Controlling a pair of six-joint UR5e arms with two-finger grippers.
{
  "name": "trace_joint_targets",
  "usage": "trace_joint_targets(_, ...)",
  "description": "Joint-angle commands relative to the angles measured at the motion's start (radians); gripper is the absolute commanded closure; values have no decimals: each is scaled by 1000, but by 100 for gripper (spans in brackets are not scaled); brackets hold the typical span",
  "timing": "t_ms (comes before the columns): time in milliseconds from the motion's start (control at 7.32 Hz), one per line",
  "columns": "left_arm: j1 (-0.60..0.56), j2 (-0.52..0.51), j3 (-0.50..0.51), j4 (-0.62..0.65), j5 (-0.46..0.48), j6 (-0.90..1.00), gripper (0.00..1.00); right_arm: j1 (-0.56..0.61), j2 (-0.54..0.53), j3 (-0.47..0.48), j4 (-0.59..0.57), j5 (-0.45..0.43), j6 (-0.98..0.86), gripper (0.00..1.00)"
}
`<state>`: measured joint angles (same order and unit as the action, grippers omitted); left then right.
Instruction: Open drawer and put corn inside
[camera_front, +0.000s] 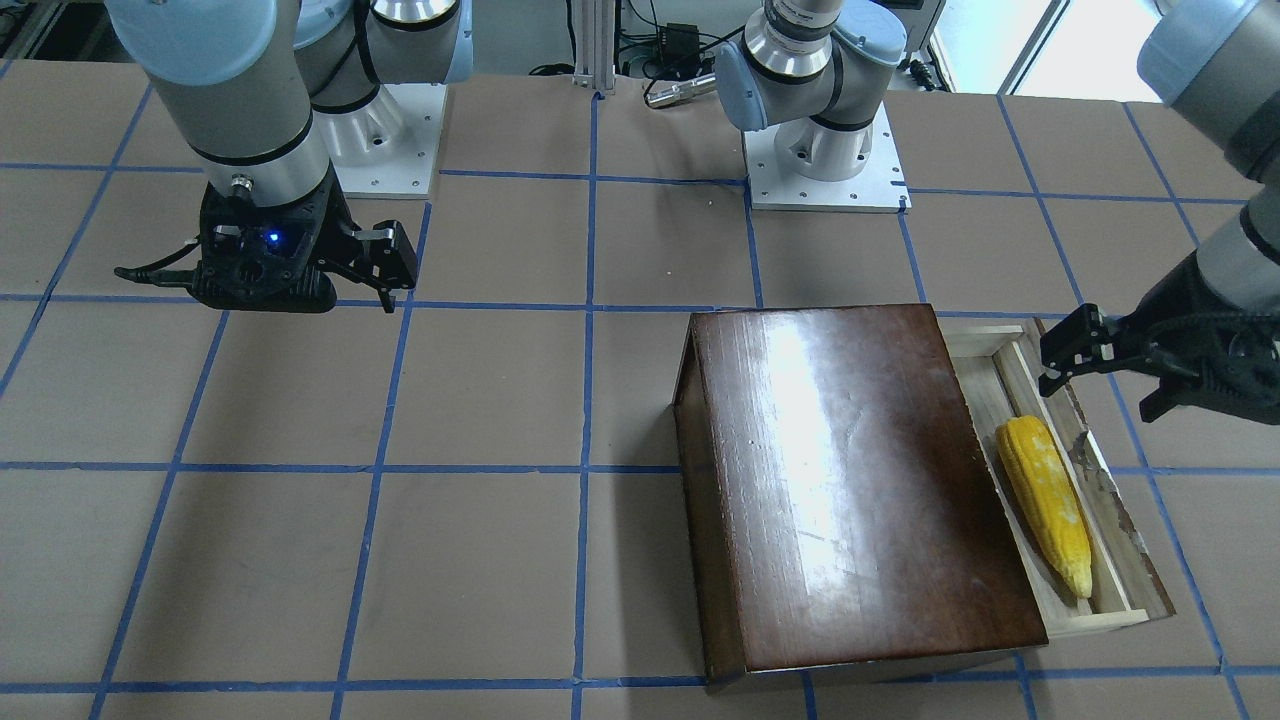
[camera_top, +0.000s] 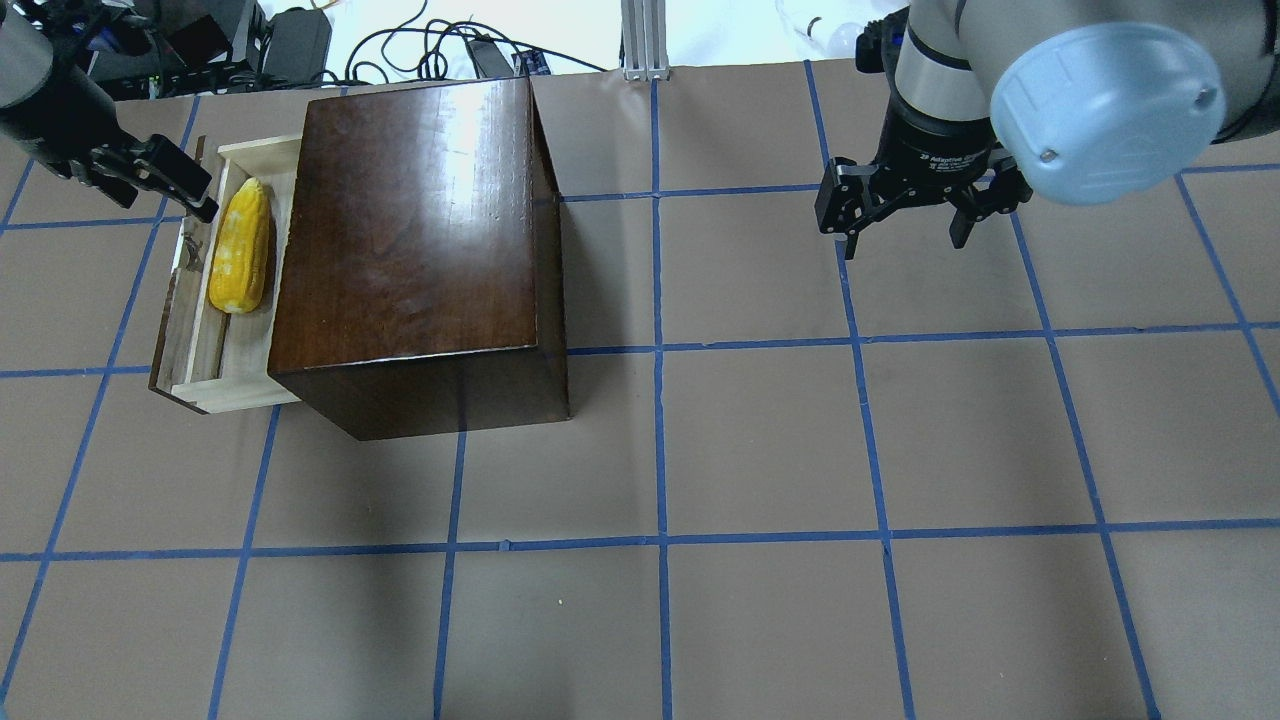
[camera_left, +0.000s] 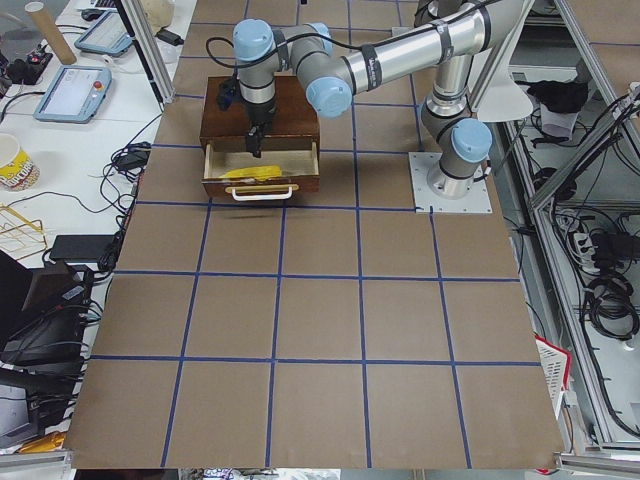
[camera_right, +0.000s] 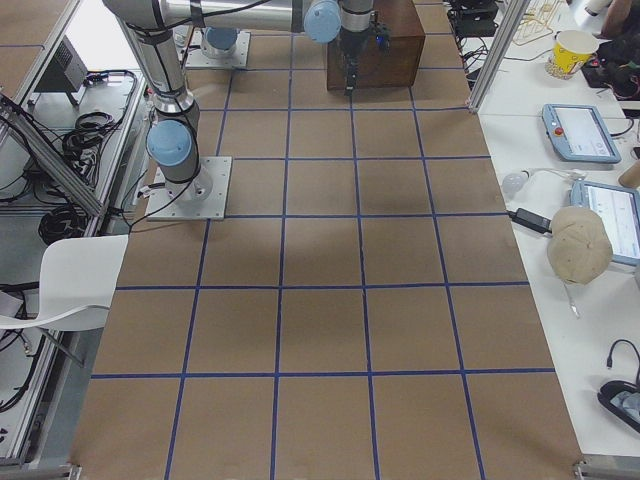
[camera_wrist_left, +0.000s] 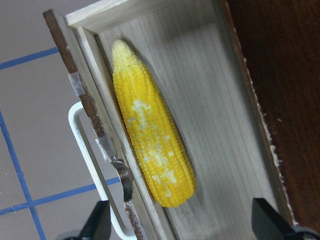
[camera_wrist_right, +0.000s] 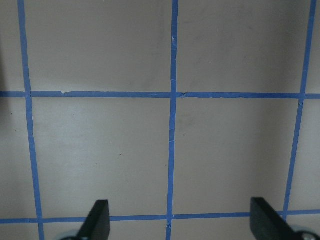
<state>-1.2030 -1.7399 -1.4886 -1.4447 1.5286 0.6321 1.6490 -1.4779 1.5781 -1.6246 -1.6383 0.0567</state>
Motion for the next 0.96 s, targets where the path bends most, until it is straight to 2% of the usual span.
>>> trace_joint_targets(0,-61,57,53,-91,7,-114,0,0,-1,0,0,0,0,0)
trace_joint_targets(546,-245,105,48,-97,30,-479,0,0,1,0,0,2,0,0)
trace_joint_targets(820,-340,134,47,-158,54,-557,0,0,1,0,0,3,0,0)
